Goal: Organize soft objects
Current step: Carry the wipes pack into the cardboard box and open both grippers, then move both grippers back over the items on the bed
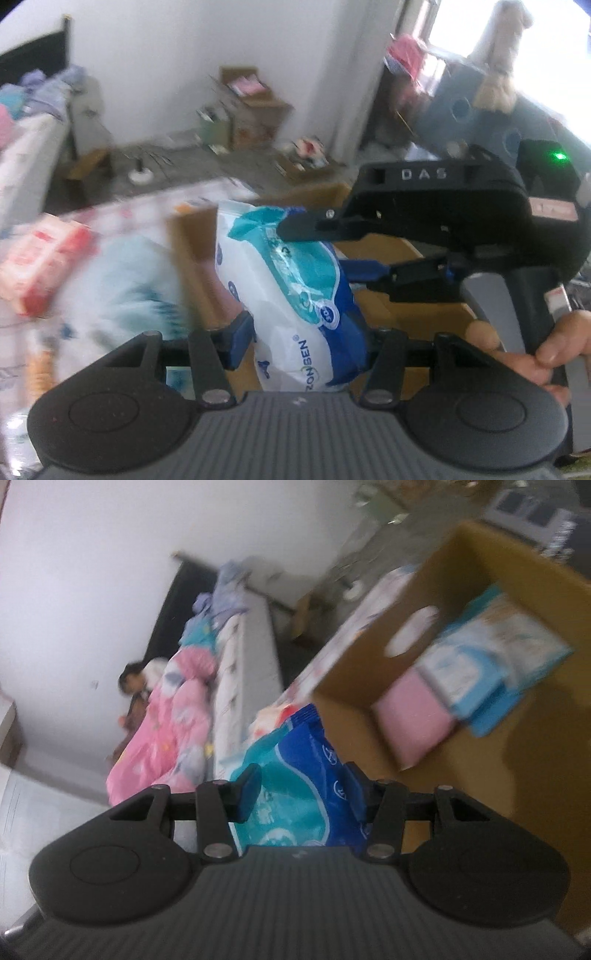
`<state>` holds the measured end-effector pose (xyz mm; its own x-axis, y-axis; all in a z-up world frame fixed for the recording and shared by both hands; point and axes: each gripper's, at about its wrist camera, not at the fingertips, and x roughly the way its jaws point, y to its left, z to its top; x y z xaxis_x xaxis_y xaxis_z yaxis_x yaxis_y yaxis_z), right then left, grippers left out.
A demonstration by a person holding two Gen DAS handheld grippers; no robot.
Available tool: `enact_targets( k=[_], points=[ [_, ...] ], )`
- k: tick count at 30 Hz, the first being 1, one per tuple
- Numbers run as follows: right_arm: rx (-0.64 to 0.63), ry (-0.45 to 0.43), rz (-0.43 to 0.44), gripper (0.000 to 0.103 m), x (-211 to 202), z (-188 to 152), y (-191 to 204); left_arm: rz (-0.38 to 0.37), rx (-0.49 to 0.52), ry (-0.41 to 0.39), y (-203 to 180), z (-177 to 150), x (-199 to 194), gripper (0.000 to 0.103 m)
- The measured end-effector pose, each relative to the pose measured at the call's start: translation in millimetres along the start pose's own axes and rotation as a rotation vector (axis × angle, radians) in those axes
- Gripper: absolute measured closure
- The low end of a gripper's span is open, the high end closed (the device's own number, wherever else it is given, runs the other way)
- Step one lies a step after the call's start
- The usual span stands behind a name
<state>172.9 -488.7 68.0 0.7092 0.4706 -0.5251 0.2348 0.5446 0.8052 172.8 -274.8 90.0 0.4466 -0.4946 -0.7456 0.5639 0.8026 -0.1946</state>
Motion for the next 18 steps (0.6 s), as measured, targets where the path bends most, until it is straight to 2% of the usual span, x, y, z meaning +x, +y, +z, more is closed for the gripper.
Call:
enact_targets(
  k=[4, 8, 11, 13, 16, 18],
  points=[
    [0.037, 0.024, -0.038, 0.054, 2, 15, -45, -0.043, -0.018, 0.122, -16, -6, 44, 0.05],
    [0.095, 0.1, -0.072, 0.054, 28, 22, -90, -0.039, -0.007, 0.225, -12, -12, 79, 0.049],
    [0.133, 0.145, -0.127, 0.054, 54, 17, -119, -0.002, 0.021, 0.201, -6, -12, 82, 0.047],
    [0.17, 0.173, -0.127, 0.054, 65, 13, -135, 0.009, 0.04, 0.177, -5, -10, 75, 0.046],
    [0.12, 0.171, -0.169, 0.054, 66, 12, -136, 0.012, 0.039, 0.147, 4, -4, 62, 0.046],
    [0.065, 0.187, -0.197, 0.047, 64, 12, -132, 0.017, 0.037, 0.12, 10, 0, 51, 0.046]
  ],
)
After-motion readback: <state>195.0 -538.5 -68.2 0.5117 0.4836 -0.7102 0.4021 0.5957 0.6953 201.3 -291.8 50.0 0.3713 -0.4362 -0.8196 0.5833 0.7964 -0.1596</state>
